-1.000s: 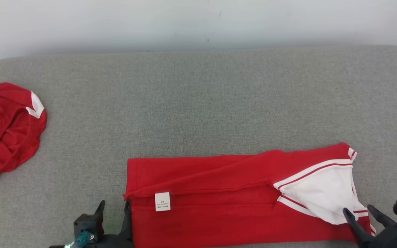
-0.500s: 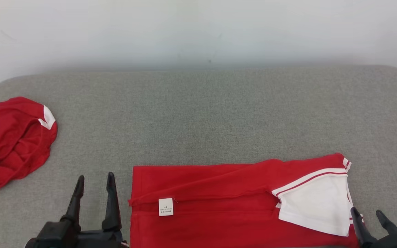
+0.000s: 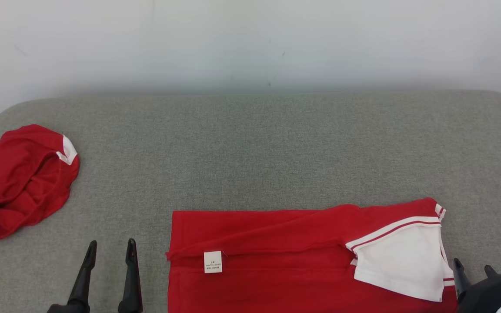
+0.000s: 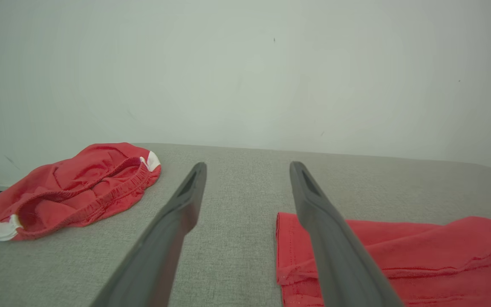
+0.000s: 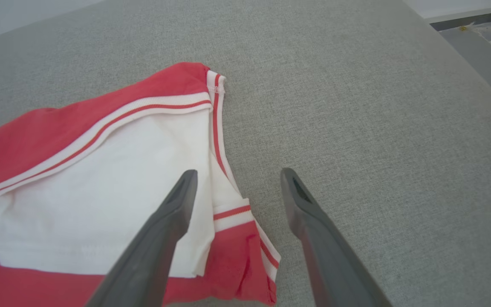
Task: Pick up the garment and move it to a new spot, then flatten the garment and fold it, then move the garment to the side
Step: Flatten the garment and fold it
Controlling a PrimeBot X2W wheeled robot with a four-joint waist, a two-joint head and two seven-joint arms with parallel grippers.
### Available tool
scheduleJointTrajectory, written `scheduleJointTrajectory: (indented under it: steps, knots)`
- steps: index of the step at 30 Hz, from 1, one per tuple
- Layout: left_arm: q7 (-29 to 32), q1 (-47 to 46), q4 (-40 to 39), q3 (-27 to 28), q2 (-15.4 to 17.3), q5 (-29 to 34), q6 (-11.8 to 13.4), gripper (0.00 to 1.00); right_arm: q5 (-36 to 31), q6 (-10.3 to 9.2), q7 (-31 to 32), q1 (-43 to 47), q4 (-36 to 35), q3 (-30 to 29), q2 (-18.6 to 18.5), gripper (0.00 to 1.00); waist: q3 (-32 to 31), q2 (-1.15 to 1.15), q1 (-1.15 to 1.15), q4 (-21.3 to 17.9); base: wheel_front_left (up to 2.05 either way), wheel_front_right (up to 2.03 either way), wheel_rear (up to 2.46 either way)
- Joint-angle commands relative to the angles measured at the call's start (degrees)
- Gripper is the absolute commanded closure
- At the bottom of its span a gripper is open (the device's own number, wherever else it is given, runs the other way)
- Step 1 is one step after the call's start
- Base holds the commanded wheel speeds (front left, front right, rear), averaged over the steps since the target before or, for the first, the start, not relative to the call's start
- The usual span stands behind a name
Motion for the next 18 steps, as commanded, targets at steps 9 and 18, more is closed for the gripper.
scheduleJointTrajectory:
  steps: [9,18]
  knots:
    - [-0.17,-0.96,1.7,0.27,-1.22,5.29,-1.21,0.0,-3.18,-0.11,9.85,-6.66,3.61,-0.74,-2.0,0.0,2.49,0.0,0.01,1.92,0.0,0.0,0.0]
    - [-0.17,-3.08,3.45,-0.13,-1.57,6.04,-1.96,0.0,-4.62,-0.11,13.47,-10.88,8.71,-1.8,-2.72,0.0,5.53,0.0,0.01,4.38,0.0,0.0,0.0]
